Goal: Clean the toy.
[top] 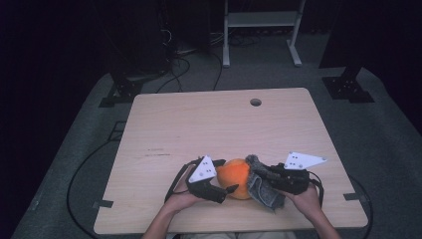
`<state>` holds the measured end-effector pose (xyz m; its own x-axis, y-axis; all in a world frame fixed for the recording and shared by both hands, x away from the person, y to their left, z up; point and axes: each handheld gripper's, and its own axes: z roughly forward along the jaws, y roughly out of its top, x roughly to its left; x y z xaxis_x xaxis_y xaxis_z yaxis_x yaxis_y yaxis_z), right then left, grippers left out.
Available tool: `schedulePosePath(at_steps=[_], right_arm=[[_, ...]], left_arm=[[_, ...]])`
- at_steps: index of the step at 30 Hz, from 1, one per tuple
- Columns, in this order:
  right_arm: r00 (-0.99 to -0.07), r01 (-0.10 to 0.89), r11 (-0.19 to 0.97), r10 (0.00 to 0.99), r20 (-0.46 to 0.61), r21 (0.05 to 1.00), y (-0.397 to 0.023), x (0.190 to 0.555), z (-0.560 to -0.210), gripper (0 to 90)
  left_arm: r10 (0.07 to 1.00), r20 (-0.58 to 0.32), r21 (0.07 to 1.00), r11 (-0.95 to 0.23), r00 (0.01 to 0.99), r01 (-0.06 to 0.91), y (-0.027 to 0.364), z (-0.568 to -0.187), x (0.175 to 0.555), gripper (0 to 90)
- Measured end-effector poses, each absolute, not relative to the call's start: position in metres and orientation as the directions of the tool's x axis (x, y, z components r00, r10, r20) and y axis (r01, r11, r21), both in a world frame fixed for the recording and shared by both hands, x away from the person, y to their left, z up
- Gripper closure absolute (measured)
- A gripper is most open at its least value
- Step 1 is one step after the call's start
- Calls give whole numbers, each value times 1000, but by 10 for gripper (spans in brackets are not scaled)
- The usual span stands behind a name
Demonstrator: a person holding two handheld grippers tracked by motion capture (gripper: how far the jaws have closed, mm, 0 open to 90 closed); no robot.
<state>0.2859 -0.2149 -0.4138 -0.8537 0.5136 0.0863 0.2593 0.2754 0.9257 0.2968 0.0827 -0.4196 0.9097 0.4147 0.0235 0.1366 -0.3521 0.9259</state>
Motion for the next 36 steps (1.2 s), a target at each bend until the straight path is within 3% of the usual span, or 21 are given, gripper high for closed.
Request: schedulePosePath(at_steps=[4,9,17,23,26,29,33,36], right_arm=[[-858,260,265,505,96,928,-214,286,-417,761],[-854,268,268,511,99,926,-219,289,-422,760],[-806,344,287,578,125,894,-244,297,-431,760],[-837,244,143,530,134,959,-245,285,-397,761],[-865,217,157,488,115,963,-227,281,-389,762],[-865,229,257,495,75,939,-213,285,-401,763],[-857,255,245,505,101,935,-217,288,-412,763],[-852,267,242,512,111,933,-222,289,-414,763]], left_arm=[[402,-54,907,-362,914,213,80,-430,306,66],[369,-82,912,-346,926,219,79,-436,306,148],[400,-45,941,-291,916,173,78,-431,301,282],[426,-4,948,-286,905,139,75,-416,296,356],[419,-13,946,-289,908,147,72,-409,291,366],[404,9,935,-329,915,136,67,-414,290,329],[377,-46,931,-321,925,177,74,-417,298,141],[379,-75,916,-340,922,214,77,-425,303,89]])
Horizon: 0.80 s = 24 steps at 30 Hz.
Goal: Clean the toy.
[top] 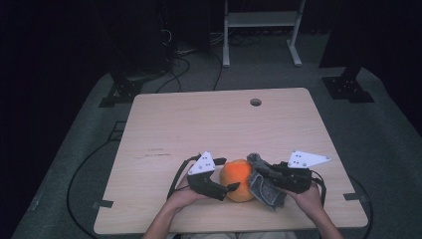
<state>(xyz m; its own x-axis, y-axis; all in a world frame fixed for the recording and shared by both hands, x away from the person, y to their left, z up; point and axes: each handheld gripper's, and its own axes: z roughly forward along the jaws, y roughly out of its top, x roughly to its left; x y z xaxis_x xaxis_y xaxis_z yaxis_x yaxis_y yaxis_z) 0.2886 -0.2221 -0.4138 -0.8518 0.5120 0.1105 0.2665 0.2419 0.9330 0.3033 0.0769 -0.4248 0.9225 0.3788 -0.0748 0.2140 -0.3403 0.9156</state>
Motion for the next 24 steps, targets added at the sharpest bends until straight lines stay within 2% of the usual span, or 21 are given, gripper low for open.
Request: schedulePosePath(at_steps=[4,5,7,10,14,15,18,21,24], right_arm=[[-851,273,232,511,121,934,-224,291,-415,761],[-852,275,233,508,124,933,-223,291,-415,761],[-851,260,249,515,100,933,-223,290,-411,763],[-850,218,231,523,68,948,-224,285,-402,763],[-844,236,251,532,70,939,-221,291,-408,763],[-840,260,270,537,79,927,-220,295,-414,763],[-833,328,211,524,177,921,-223,304,-427,764],[-839,287,239,530,123,928,-217,299,-421,766],[-877,209,272,478,57,939,-200,287,-411,766]], left_arm=[[371,-36,900,-392,928,192,63,-435,302,74],[374,-11,899,-403,927,173,61,-434,300,103],[389,50,908,-400,920,120,61,-427,294,248],[406,96,926,-371,909,68,63,-415,289,303],[423,62,906,-404,904,128,68,-423,296,302],[430,22,913,-377,903,158,71,-429,298,302],[453,-37,918,-337,891,209,76,-432,305,297],[453,-64,915,-328,889,234,77,-432,307,289],[463,-52,915,-332,885,227,73,-433,306,285]])
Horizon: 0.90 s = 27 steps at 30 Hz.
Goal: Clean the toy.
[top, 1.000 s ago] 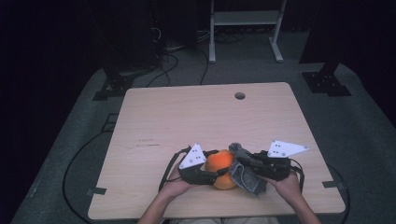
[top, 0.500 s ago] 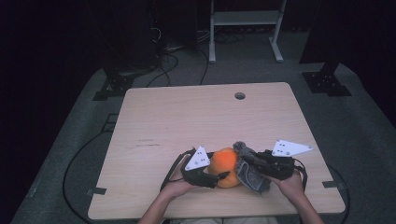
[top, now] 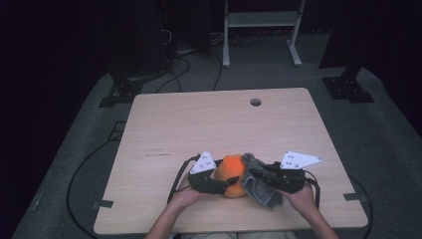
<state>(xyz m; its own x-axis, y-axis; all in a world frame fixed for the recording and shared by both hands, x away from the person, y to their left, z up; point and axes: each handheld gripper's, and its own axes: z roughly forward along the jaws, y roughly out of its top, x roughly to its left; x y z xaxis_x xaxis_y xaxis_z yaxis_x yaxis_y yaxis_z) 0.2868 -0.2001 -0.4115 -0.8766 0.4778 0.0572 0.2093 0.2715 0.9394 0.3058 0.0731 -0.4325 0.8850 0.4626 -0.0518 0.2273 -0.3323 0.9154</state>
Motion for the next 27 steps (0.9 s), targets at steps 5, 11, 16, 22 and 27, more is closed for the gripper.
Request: schedulePosePath(at_steps=[5,11,16,22,27], right_arm=[[-891,176,305,453,20,936,-190,286,-409,767],[-842,225,311,539,24,923,-211,293,-419,767],[-852,218,321,524,19,922,-211,291,-420,767],[-853,231,312,521,38,921,-213,292,-421,766],[-887,156,296,462,2,942,-196,282,-409,766]], left_arm=[[439,-32,909,-362,898,209,77,-432,305,285],[435,-25,909,-365,900,202,74,-432,303,286],[355,-3,894,-418,935,162,78,-429,301,253],[367,25,892,-429,930,145,77,-430,301,267],[369,60,884,-452,927,122,68,-431,295,276]])
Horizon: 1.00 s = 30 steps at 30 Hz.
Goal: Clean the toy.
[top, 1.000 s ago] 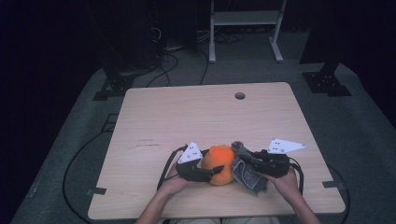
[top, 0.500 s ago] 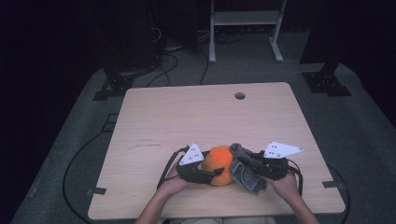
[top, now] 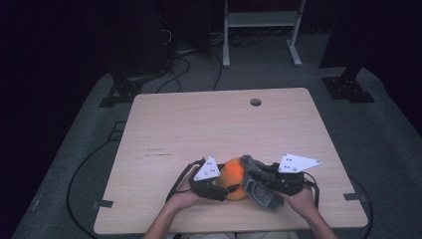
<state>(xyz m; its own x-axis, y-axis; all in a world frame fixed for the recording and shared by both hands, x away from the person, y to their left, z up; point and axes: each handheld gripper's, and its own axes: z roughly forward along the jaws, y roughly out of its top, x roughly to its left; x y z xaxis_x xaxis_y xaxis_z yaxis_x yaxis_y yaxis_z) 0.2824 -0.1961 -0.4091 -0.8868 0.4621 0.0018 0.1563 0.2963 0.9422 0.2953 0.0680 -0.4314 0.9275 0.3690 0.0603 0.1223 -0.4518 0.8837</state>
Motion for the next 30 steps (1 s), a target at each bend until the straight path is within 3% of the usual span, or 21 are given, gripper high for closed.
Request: schedulePosePath(at_steps=[4,13,20,26,30], right_arm=[[-899,113,315,435,-38,942,-187,280,-404,765],[-860,218,309,508,33,926,-220,291,-419,765],[-873,201,315,487,24,927,-216,288,-419,765],[-865,212,306,501,32,928,-219,289,-416,767],[-869,162,274,495,5,948,-216,283,-403,768]], left_arm=[[355,69,882,-458,932,109,69,-431,293,292],[323,83,881,-466,943,83,67,-432,291,290],[311,40,882,-457,950,113,75,-426,297,160],[344,118,898,-438,931,47,71,-424,292,356],[353,155,909,-416,923,7,70,-419,290,366]])
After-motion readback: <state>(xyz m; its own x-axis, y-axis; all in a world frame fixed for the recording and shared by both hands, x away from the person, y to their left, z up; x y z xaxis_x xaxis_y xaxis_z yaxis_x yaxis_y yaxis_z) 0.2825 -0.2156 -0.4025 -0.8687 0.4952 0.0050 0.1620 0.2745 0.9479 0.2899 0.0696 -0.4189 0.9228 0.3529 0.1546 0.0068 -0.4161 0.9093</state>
